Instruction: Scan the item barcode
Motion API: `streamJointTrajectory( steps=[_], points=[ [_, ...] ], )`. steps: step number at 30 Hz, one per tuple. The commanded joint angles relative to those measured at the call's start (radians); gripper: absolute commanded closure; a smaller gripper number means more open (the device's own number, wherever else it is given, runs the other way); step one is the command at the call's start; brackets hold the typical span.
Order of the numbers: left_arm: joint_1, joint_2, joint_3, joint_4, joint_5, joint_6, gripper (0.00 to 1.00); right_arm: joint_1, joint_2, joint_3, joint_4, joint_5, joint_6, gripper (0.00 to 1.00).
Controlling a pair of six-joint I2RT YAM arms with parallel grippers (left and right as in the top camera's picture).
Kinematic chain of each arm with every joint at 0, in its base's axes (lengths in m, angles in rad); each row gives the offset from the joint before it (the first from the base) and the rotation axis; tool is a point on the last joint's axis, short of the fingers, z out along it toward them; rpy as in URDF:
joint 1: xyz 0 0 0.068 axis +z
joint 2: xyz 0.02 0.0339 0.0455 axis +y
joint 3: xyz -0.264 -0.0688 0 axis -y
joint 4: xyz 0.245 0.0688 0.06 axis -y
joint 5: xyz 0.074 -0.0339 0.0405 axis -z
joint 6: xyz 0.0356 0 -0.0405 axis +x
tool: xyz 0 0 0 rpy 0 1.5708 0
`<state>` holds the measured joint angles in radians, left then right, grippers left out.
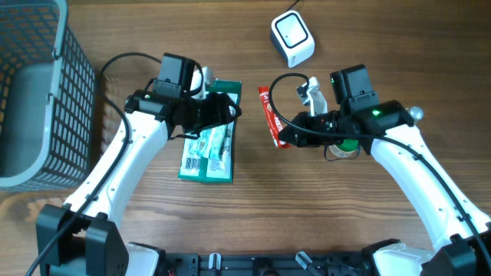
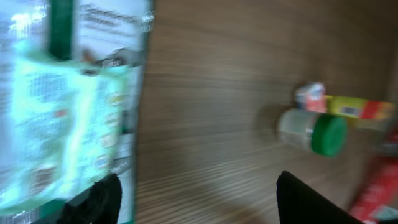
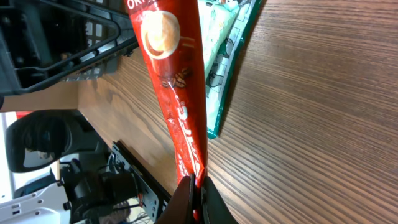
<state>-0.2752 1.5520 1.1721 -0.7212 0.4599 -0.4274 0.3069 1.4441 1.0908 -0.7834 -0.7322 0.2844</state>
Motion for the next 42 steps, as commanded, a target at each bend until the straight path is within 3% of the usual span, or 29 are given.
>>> streamJointTrajectory(
  steps=[1, 6, 12, 25, 36, 42],
  points=[
    [-0.002, -0.002, 0.011, 0.08, 0.225, 0.0, 0.34, 0.004, -0.006, 0.006, 0.01, -0.032, 0.004, 0.96],
    [-0.002, -0.002, 0.011, 0.149, 0.424, 0.003, 0.35, 0.004, -0.006, 0.006, 0.037, -0.07, 0.003, 0.96],
    [-0.003, -0.002, 0.011, 0.205, 0.528, 0.004, 0.35, 0.004, -0.006, 0.006, 0.077, -0.133, 0.003, 0.96],
    [-0.003, -0.002, 0.011, 0.261, 0.527, 0.003, 0.5, 0.061, -0.006, 0.006, 0.146, -0.168, 0.067, 0.96],
    [-0.003, -0.002, 0.011, 0.314, 0.494, 0.004, 0.55, 0.106, -0.006, 0.006, 0.213, -0.169, 0.142, 0.96],
    [-0.002, -0.002, 0.011, 0.323, 0.487, 0.0, 0.65, 0.137, -0.006, 0.006, 0.274, -0.167, 0.195, 0.96]
  ],
)
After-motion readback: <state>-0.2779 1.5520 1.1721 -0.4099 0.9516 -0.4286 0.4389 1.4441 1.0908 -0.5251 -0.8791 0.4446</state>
